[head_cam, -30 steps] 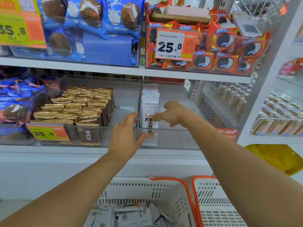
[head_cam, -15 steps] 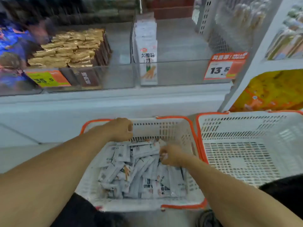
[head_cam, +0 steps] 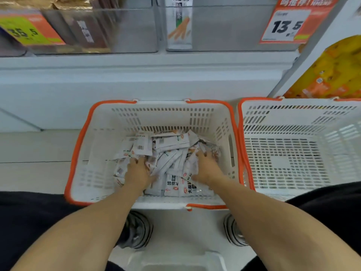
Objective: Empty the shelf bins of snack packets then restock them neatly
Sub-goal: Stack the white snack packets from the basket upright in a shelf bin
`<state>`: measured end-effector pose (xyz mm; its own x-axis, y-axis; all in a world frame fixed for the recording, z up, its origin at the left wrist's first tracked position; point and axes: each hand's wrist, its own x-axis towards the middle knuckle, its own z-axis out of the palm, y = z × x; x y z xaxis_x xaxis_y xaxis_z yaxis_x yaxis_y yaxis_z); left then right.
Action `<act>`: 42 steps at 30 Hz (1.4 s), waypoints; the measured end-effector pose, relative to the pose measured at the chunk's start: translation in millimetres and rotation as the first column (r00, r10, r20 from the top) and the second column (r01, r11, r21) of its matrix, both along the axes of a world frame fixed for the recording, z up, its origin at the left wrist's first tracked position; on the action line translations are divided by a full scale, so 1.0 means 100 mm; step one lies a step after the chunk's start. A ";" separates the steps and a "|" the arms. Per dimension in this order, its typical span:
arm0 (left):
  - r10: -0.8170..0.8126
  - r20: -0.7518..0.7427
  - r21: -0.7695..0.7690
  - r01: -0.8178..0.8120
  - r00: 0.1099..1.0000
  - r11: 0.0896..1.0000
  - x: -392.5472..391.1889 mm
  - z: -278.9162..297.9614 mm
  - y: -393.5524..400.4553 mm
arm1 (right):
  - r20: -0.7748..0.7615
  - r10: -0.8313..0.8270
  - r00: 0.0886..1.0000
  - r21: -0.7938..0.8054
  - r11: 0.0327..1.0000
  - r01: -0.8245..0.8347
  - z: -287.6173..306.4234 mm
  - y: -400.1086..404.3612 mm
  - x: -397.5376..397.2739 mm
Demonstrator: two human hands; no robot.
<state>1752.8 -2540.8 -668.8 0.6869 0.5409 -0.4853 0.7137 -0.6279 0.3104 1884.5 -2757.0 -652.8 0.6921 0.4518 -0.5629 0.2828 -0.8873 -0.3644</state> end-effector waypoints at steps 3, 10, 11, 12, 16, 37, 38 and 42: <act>0.121 0.053 -0.056 -0.118 0.991 0.991 0.01 -0.04 0.06 | -0.004 0.044 0.999 -0.138 0.989 -0.045 -0.02 0.00 -0.09; 0.172 0.329 -0.135 -0.134 0.928 0.982 0.12 0.37 -0.01 | -0.256 -0.445 0.858 0.269 0.820 0.506 0.33 0.34 0.03; 0.195 0.365 -0.173 -0.139 0.911 0.975 0.14 0.45 0.00 | -0.315 -0.518 0.795 0.280 0.750 0.599 0.36 0.40 0.10; 0.208 0.400 -0.195 -0.139 0.893 0.971 0.15 0.51 0.03 | -0.372 -0.569 0.734 0.282 0.684 0.673 0.41 0.45 0.18; 0.127 0.471 -0.157 -0.059 0.873 0.986 0.25 0.78 0.11 | -0.649 -0.559 0.516 0.246 0.487 0.838 0.61 0.58 0.37; 0.568 0.005 -0.909 -0.232 0.823 0.345 0.32 1.37 -0.13 | -0.804 -0.289 0.519 0.255 0.622 0.740 0.88 0.36 0.15; 0.524 -0.026 -0.915 -0.231 0.851 0.331 0.29 1.32 -0.14 | -0.795 -0.250 0.553 0.276 0.663 0.696 0.87 0.36 0.15; 0.534 -0.049 -0.872 -0.297 0.844 0.390 0.22 1.10 -0.14 | -0.643 -0.104 0.759 0.297 0.879 0.372 0.92 0.37 0.20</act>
<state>1774.5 -2554.5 -558.3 0.6359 0.2135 -0.7417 0.6505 0.3689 0.6639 1904.9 -2720.2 -560.9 0.3922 0.5869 -0.7083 -0.3107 -0.6403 -0.7025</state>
